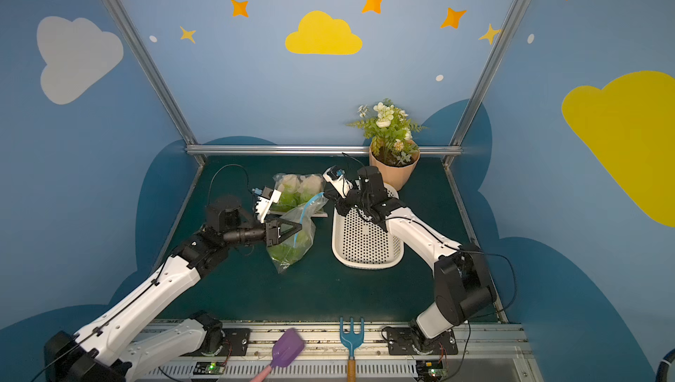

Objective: Open the zip-top bag and take out the chinese cabbages
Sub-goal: Place the zipper food storage bag at the center of the board.

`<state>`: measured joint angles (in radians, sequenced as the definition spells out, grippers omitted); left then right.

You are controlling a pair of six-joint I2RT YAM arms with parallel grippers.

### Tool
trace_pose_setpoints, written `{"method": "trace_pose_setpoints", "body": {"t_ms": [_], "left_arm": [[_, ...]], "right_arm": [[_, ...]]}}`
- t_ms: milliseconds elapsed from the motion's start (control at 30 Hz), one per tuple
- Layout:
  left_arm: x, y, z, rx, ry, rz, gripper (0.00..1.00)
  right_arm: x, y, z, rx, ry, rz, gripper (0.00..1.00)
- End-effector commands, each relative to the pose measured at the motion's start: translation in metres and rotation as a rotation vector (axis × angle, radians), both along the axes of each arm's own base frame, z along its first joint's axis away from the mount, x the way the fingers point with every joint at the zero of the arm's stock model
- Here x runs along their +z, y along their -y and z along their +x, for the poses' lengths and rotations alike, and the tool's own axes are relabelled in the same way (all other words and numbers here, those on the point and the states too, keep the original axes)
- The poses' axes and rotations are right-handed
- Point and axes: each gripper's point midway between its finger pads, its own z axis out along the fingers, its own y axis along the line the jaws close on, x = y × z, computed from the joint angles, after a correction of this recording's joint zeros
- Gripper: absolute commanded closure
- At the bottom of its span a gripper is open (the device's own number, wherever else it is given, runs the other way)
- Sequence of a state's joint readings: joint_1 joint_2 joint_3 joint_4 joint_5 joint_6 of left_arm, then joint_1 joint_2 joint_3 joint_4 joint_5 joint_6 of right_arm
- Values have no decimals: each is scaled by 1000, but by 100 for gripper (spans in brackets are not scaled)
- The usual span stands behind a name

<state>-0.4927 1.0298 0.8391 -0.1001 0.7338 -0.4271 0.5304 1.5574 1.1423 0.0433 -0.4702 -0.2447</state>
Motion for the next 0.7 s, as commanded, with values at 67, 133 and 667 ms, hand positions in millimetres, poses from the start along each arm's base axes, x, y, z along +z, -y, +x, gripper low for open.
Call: {"method": "trace_pose_setpoints", "body": {"t_ms": [67, 133, 667], "left_arm": [[-5, 14, -1, -26, -31, -48, 76], [-7, 18, -1, -31, -41, -52, 76], [-25, 43, 2, -97, -85, -69, 79]], "right_arm": [[11, 8, 16, -109, -7, 31, 72], [12, 12, 18, -139, -13, 30, 58], [19, 61, -17, -412, -281, 109, 37]]}}
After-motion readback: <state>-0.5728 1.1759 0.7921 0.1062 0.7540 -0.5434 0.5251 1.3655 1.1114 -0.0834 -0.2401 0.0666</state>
